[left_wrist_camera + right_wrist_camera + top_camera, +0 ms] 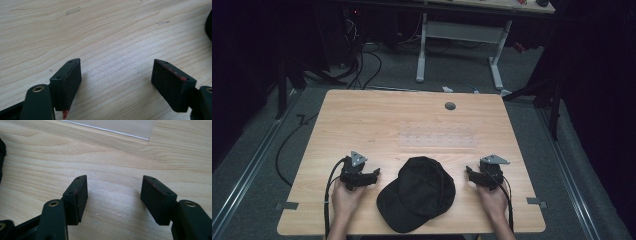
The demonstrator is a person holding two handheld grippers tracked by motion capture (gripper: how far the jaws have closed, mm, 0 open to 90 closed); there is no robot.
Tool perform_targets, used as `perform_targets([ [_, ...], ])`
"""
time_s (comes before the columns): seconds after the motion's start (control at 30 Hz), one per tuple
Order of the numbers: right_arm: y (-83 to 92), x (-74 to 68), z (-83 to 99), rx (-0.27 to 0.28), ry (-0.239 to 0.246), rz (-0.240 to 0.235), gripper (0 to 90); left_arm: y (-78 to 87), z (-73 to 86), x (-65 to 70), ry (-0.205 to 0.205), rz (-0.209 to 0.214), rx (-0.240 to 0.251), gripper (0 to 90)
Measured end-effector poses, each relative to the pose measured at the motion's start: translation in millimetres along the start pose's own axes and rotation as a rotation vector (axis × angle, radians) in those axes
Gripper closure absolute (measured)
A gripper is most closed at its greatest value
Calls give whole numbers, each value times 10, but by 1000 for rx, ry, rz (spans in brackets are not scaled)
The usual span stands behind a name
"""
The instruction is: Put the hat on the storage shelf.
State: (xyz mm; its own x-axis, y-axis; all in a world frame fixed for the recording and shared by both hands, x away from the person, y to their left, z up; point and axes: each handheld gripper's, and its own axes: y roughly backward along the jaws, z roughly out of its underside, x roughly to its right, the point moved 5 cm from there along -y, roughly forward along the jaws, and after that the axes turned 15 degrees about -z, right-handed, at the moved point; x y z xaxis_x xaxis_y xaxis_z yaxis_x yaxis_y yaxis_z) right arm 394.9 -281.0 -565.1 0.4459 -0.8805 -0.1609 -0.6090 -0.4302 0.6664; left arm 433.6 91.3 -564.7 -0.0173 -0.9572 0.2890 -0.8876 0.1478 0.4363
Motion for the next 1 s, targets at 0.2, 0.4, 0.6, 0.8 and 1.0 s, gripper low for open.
perform_targets([
  [0.2,0,0,0,0,0,-1,387,2,1,-1,3,-5,1,242],
  [0.4,-1,0,0,0,1,-1,385,3,1,-2,6,-9,3,241],
  [0.6,-4,-1,-4,0,0,0,385,3,0,-3,6,-10,3,242],
  [0.8,-4,0,-4,-1,1,0,385,5,0,-3,9,-13,4,241],
  [1.0,-3,0,-4,-2,4,-8,377,5,0,-3,10,-13,4,241],
])
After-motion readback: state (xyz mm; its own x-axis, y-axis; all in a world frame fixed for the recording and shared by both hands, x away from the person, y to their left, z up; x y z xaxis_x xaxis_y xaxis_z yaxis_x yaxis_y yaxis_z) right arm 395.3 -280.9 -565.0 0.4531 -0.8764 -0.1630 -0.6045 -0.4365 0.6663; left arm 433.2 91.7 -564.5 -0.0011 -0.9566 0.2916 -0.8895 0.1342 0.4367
